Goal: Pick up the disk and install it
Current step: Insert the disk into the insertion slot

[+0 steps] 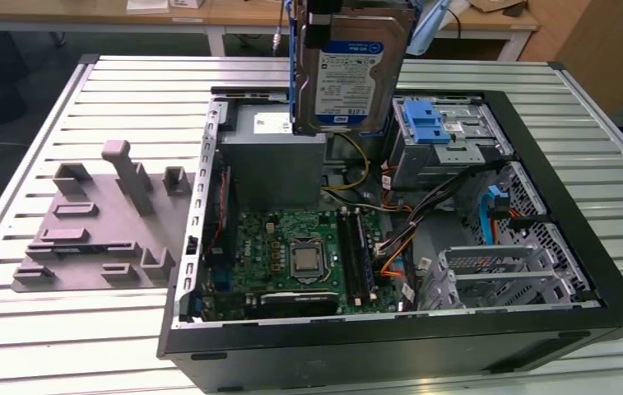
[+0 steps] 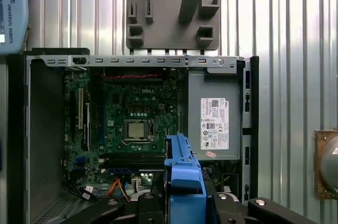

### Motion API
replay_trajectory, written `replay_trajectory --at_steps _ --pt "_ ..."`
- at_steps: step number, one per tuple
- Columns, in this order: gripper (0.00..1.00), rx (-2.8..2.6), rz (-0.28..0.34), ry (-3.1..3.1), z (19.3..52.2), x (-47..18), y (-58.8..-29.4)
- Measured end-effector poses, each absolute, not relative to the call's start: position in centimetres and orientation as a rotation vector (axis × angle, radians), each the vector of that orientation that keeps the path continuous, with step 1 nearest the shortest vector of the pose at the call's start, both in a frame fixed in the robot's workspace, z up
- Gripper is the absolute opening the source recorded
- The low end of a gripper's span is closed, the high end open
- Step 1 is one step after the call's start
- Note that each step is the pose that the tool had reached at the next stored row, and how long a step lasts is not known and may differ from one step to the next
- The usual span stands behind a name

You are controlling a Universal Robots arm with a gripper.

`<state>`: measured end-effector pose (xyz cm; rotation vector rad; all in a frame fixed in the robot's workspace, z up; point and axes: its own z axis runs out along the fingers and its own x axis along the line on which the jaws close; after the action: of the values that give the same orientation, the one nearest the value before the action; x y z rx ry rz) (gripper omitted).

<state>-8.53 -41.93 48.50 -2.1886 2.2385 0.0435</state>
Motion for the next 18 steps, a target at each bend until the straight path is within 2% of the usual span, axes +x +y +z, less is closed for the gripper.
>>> replay_trajectory --at_steps 18 --pt "0.37 -2.189 0.043 2.238 48.51 -8.53 -42.68"
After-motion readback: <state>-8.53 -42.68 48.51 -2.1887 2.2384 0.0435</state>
